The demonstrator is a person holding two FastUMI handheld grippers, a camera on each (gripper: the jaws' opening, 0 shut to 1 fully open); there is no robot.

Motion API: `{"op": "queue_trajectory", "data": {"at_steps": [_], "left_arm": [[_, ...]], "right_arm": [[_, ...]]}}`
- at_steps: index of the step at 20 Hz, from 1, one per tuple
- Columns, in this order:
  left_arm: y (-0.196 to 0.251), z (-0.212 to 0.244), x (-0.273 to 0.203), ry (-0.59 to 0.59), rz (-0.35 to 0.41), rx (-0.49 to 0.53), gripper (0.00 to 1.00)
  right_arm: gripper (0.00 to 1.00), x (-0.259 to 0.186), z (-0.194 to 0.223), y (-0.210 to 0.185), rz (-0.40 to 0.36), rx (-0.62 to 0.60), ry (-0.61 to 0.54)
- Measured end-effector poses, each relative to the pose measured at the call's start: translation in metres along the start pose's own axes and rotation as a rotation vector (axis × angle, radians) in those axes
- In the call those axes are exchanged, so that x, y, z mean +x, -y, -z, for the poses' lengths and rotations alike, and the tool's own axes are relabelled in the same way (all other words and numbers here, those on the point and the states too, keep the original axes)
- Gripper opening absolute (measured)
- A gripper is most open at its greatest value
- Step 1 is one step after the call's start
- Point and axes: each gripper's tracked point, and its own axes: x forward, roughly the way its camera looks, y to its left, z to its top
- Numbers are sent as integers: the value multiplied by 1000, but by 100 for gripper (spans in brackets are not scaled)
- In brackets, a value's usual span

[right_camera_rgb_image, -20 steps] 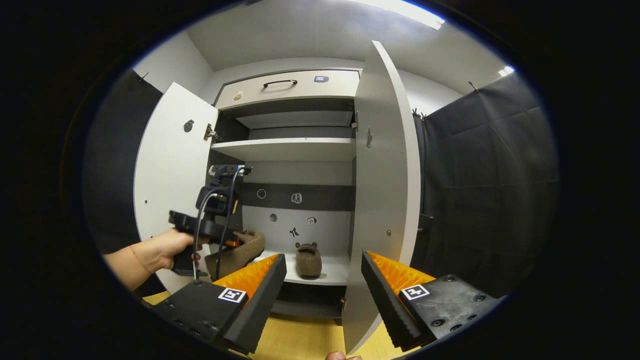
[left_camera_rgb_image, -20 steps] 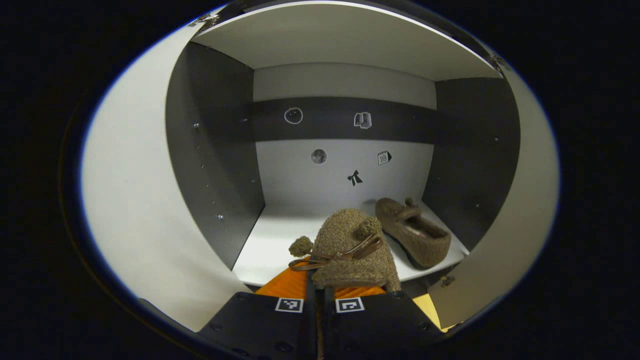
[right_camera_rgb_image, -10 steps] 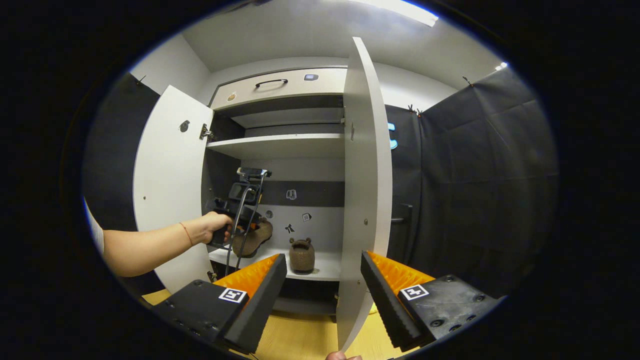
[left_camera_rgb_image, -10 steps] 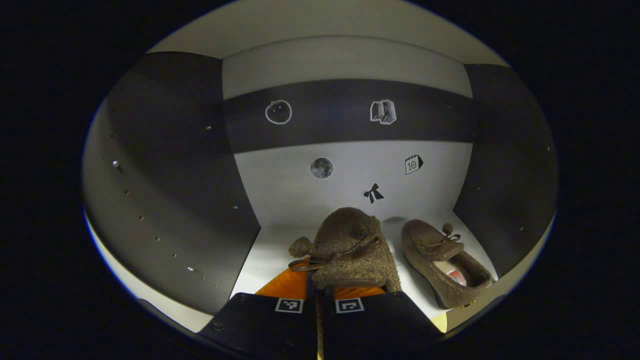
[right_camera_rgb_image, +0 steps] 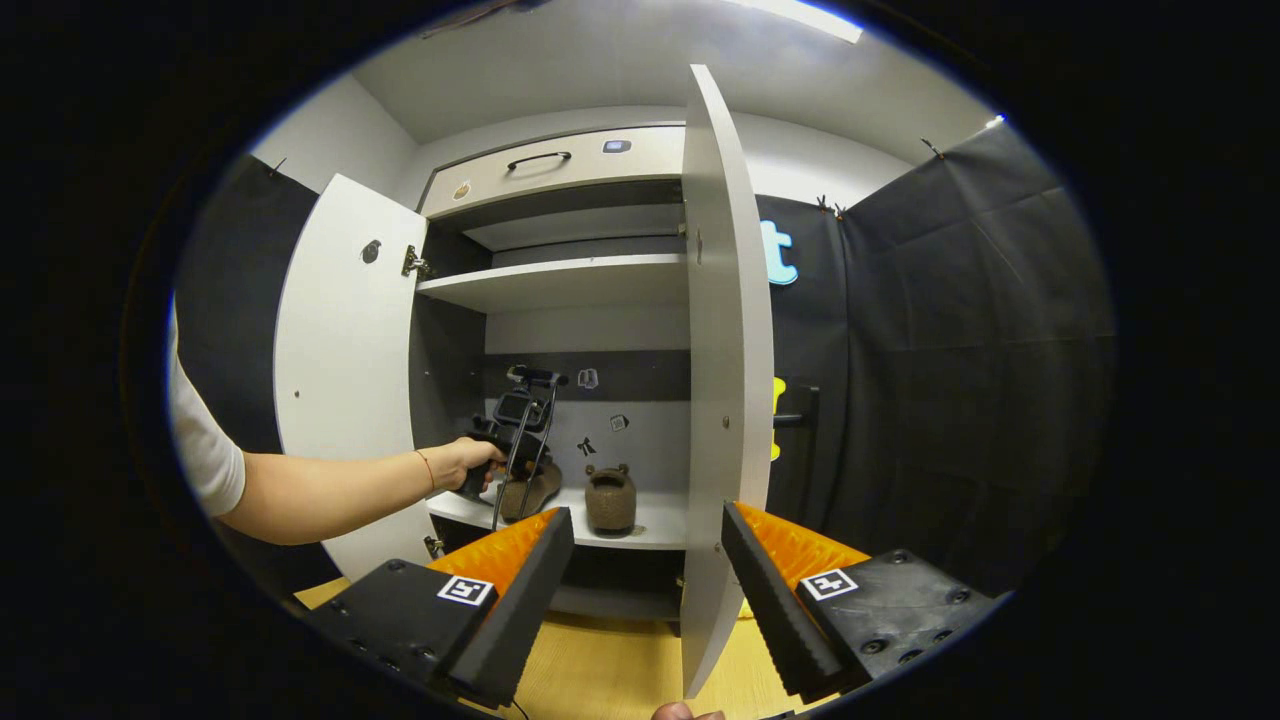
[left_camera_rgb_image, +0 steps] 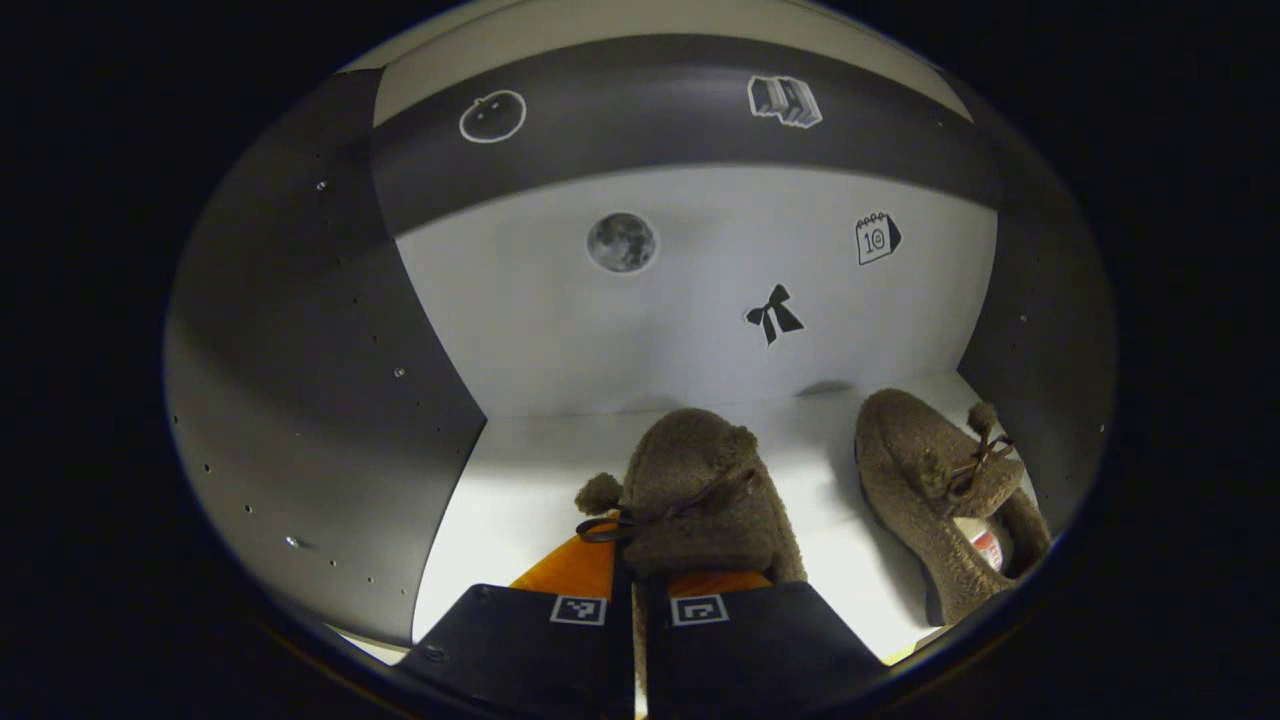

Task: Grab one shoe with the right hand and put it into the shoe cabinet, grab the other shoe with the left hand and put it into the shoe cabinet; then close the right door with the right hand and the left door with the left hand.

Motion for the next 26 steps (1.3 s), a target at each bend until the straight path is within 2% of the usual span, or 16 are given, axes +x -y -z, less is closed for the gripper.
{"op": "queue_trajectory", "data": {"at_steps": [2, 5, 6, 7, 8, 9, 10, 12, 14, 15, 16, 20, 22, 23, 26], "left_arm": [[-3, 3, -1, -14, -17, 30, 11], [-2, 5, -9, -13, -18, 83, 20], [1, 4, -14, -5, -11, 98, 18], [4, 3, -19, 8, 7, 106, 27], [7, 2, -26, 22, 19, 113, 30], [11, 1, -33, 37, 38, 115, 34], [14, 1, -40, 55, 51, 113, 38], [13, 0, -56, 95, 59, 128, 65], [13, 2, -75, 123, 74, 131, 70], [12, 2, -84, 140, 75, 127, 79], [11, 2, -96, 164, 73, 127, 89], [7, -7, -155, 305, 65, 133, 90], [14, -5, -188, 367, 106, 106, 93], [18, -3, -205, 399, 135, 88, 97], [17, 3, -248, 480, 159, 60, 96]], "right_arm": [[95, 0, 0, -1, 3, 3, -1], [95, -1, 6, -4, 3, 27, -20], [95, -2, 7, -4, 6, 38, -26], [95, -3, 9, -5, 8, 50, -32], [95, -5, 10, -6, 12, 60, -37], [100, -6, 10, -6, 15, 68, -40], [96, -8, 10, -7, 19, 74, -40], [96, -12, 7, -10, 25, 79, -35], [97, -16, 4, -13, 27, 79, -27], [100, -19, 3, -15, 27, 78, -26], [98, -22, 3, -15, 32, 73, -25], [98, -34, -1, -13, 57, 58, -21], [98, -40, -6, -3, 85, 42, -19], [98, -41, -6, 1, 97, 31, -19], [98, -45, -11, 28, 159, 8, -23]]}}
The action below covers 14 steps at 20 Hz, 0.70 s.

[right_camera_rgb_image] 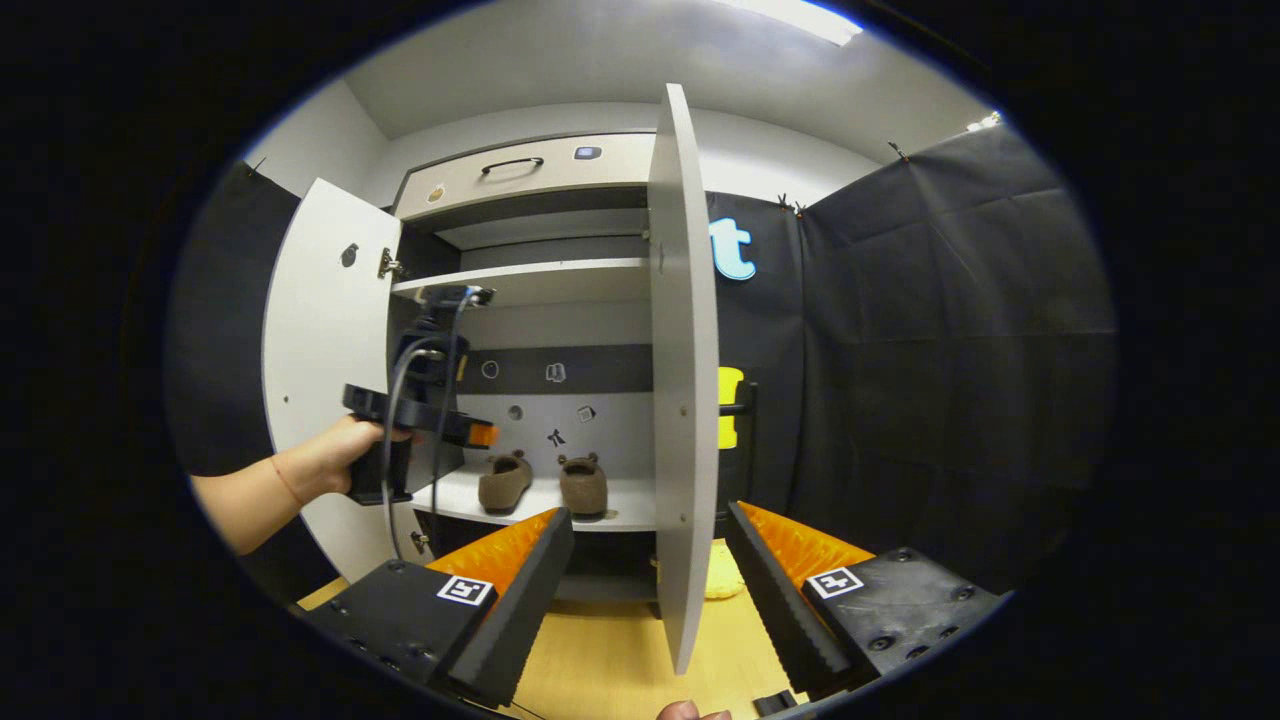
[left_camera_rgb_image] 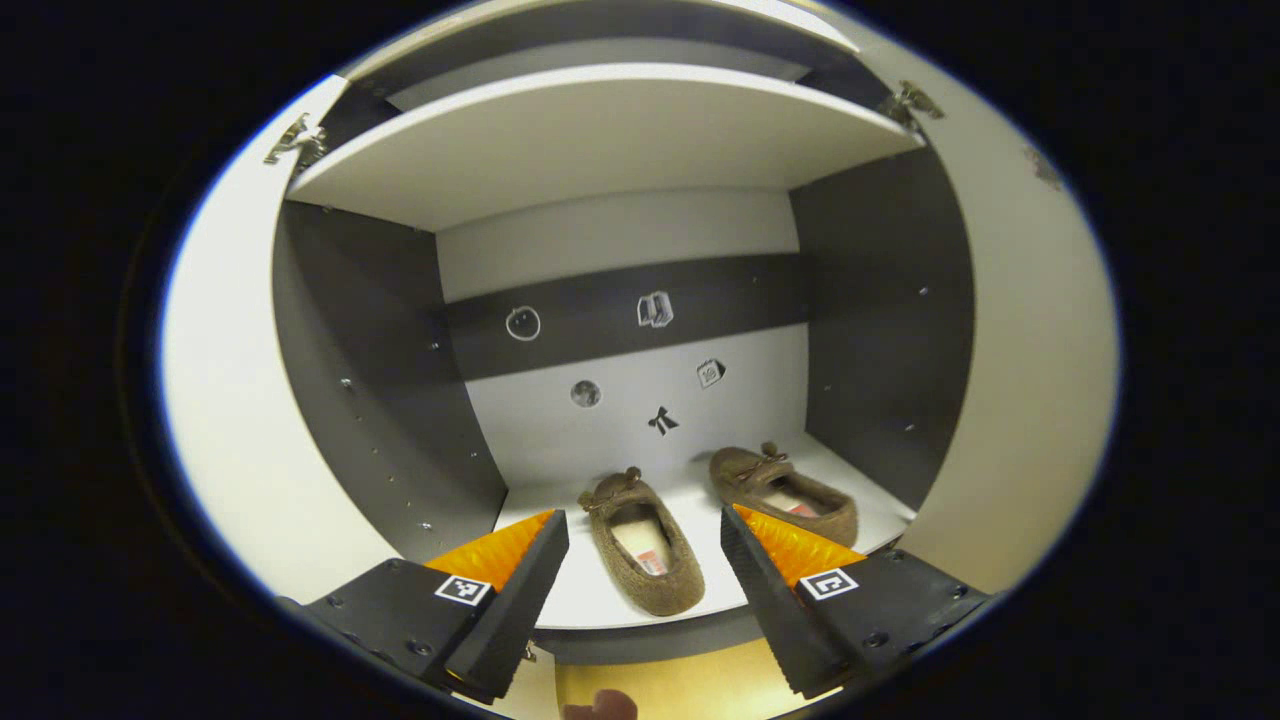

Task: Grab one shoe with the right hand and put it into the shoe cabinet, grab the other shoe with the left hand and put it into the shoe cabinet; then close the right door with the right hand and the left door with the left hand.

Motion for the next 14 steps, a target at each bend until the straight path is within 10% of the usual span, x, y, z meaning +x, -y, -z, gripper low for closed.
{"op": "queue_trajectory", "data": {"at_steps": [14], "left_arm": [[1, 11, -149, 141, 0, -126, 97]], "right_arm": [[98, 62, -15, 104, 204, 16, -14]]}}
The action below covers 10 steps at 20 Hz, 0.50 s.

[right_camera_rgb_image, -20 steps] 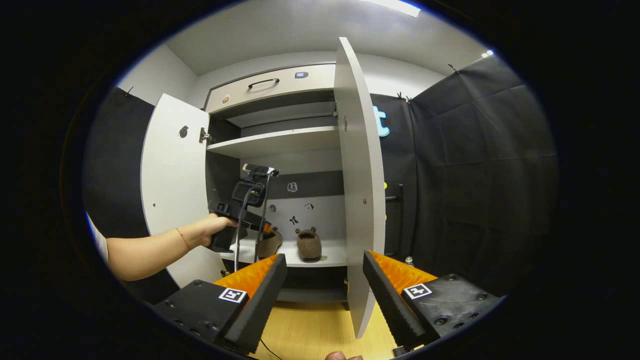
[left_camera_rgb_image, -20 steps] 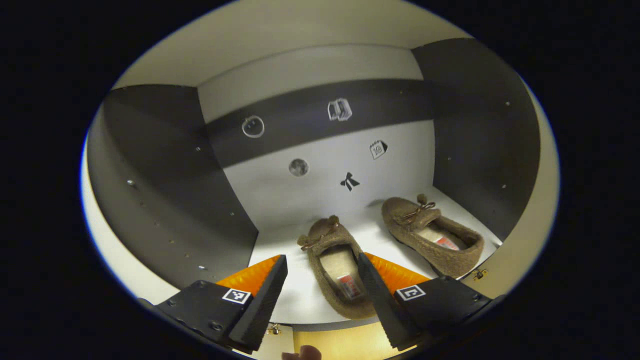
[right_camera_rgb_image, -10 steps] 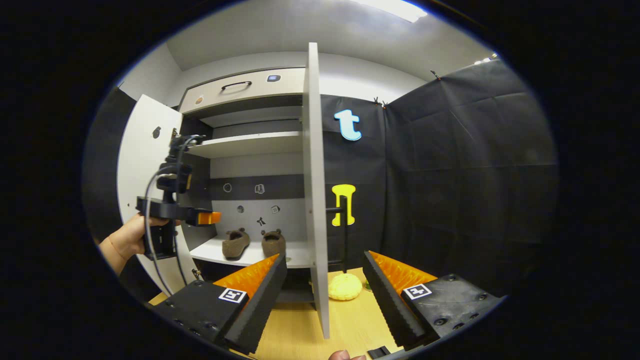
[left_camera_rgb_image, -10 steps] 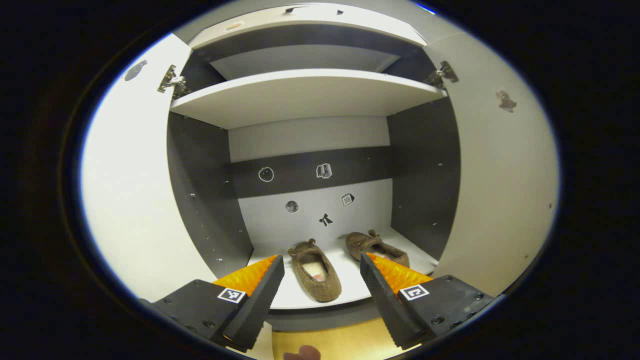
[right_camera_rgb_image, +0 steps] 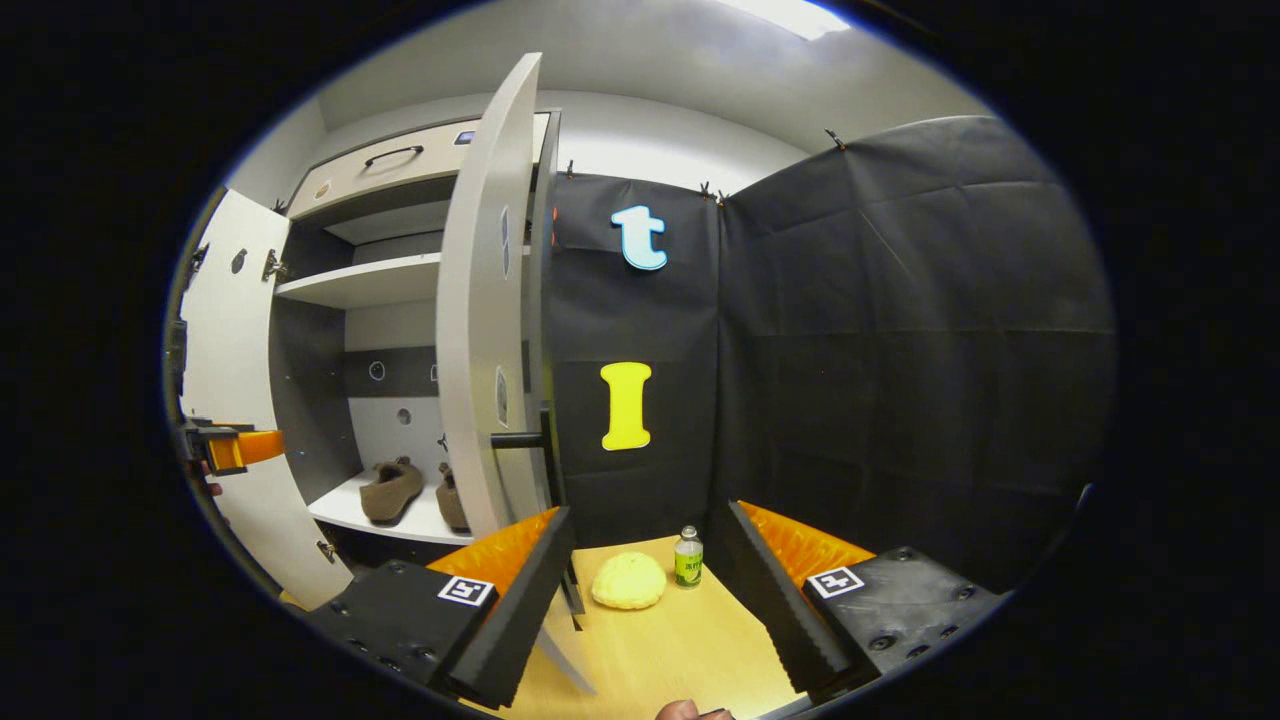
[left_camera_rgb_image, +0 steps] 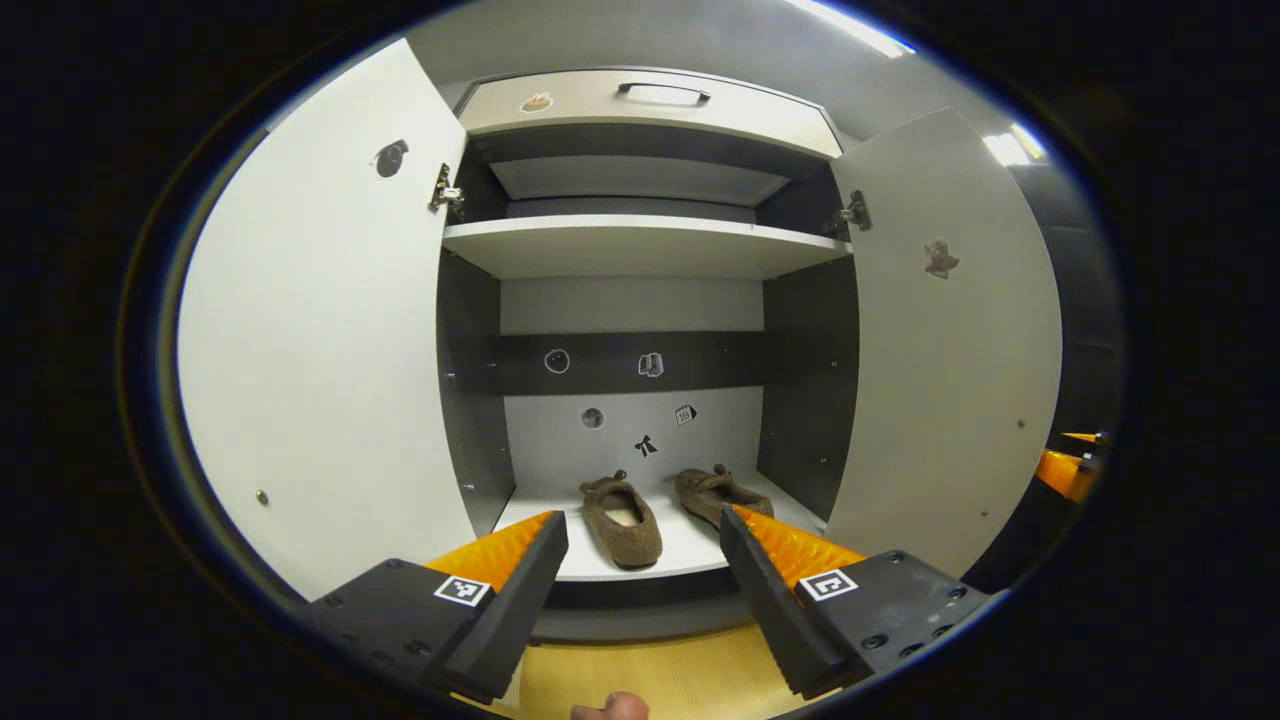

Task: Grab one shoe with the right hand and put it into the shoe cabinet, grab the other shoe with the left hand and put it into the shoe cabinet; then close the right door with the right hand and the left door with the left hand.

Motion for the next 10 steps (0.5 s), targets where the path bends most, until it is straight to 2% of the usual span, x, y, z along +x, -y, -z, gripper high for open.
{"op": "queue_trajectory", "data": {"at_steps": [3, 10], "left_arm": [[-5, 8, -22, 1, -24, -16, 96], [-19, 24, -53, -20, -5, -41, 97]], "right_arm": [[98, 14, -7, 2, 5, -13, 30], [97, 21, -10, -7, -18, 22, 29]]}}
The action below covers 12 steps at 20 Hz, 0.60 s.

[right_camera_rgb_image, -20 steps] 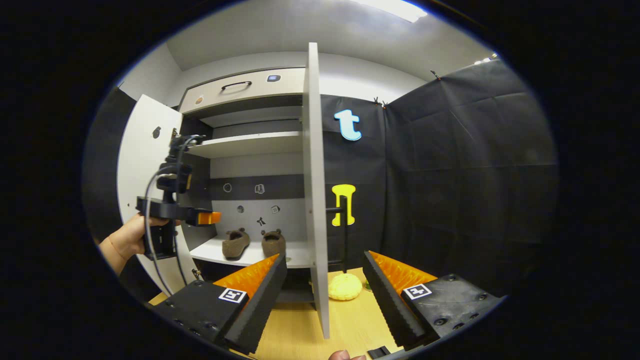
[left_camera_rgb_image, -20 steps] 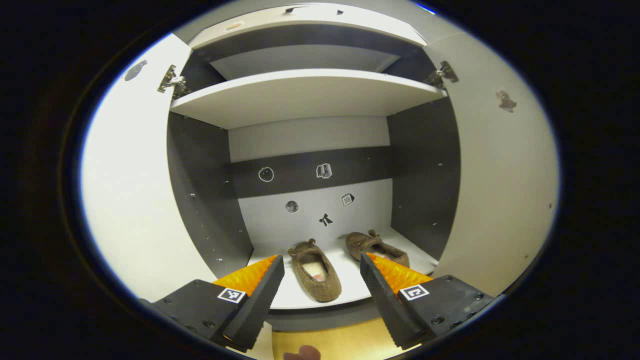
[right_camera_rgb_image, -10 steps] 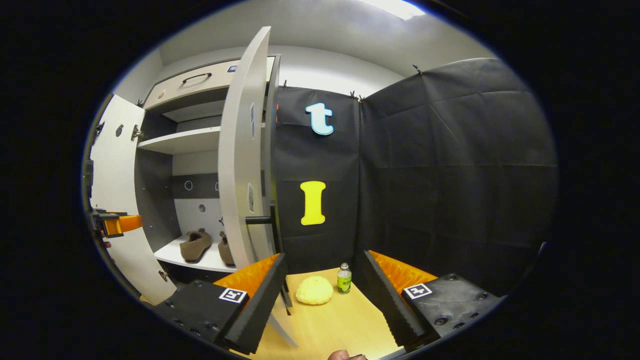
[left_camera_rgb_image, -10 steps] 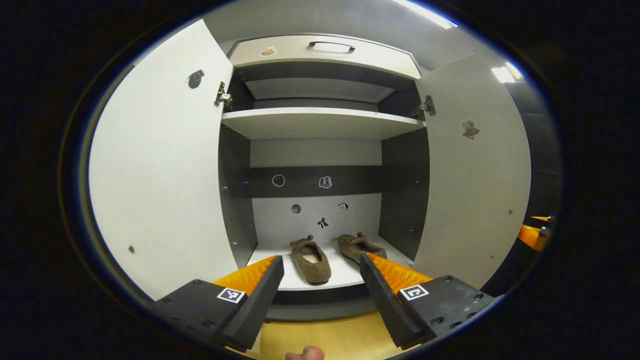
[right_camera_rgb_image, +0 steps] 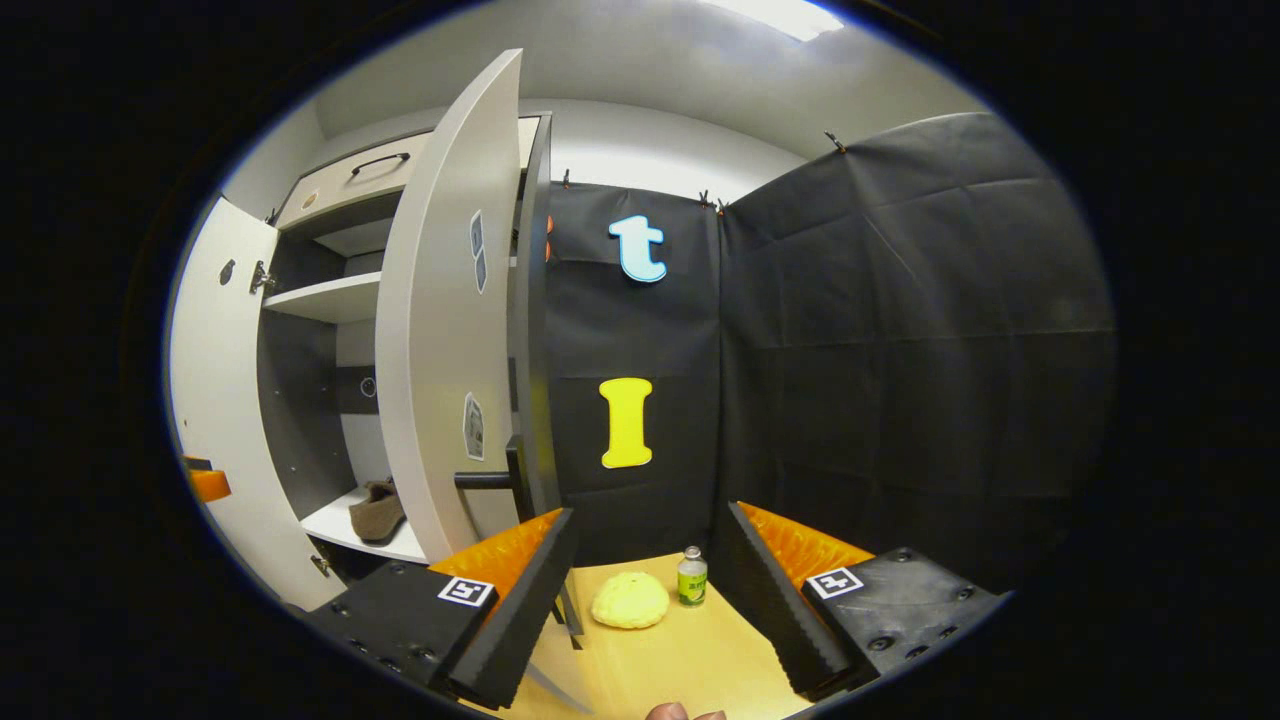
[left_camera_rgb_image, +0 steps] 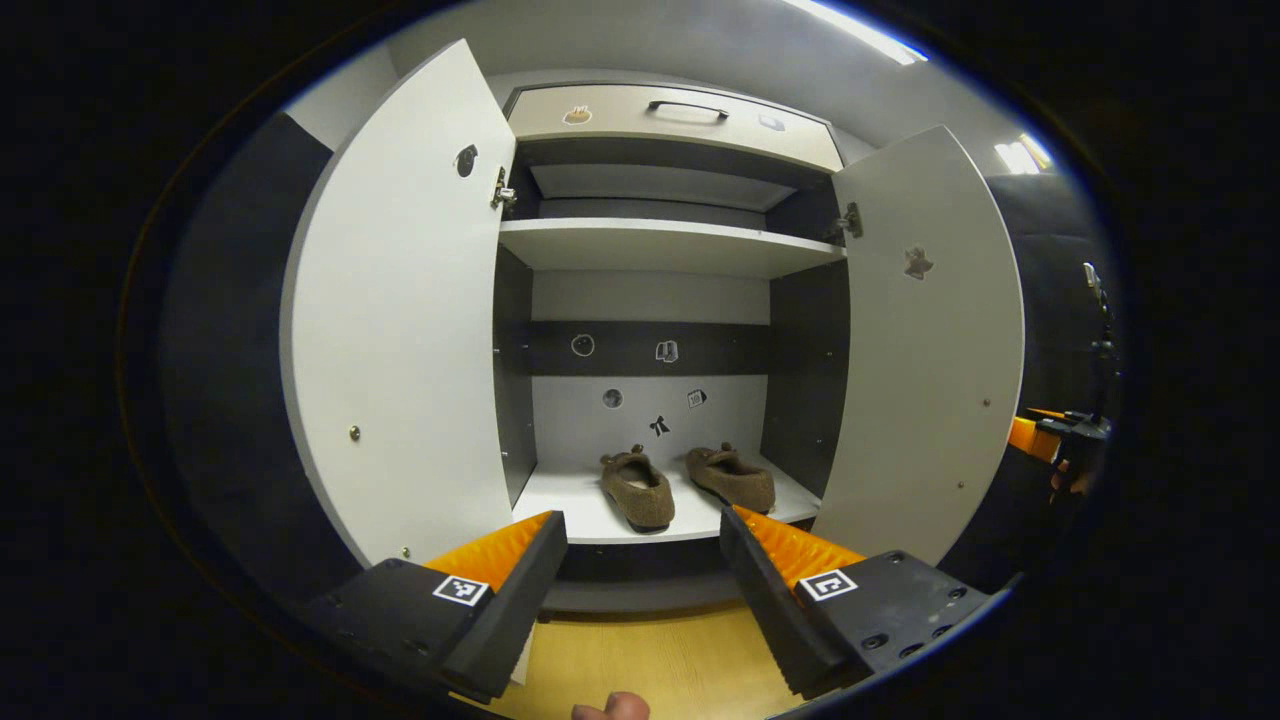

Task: Grab one shoe with the right hand and put it into the shoe cabinet, grab the other shoe with the left hand and put it into the shoe cabinet; then close the right door with the right hand and the left door with the left hand.

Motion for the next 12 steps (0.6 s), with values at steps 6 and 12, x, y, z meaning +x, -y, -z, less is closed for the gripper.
{"op": "queue_trajectory", "data": {"at_steps": [6, 12], "left_arm": [[-18, -5, -28, 52, 22, -21, 97], [-44, 7, -49, 19, -9, -4, 96]], "right_arm": [[98, -7, 1, -9, 36, 9, -2], [97, -22, 6, -46, -15, 22, -7]]}}
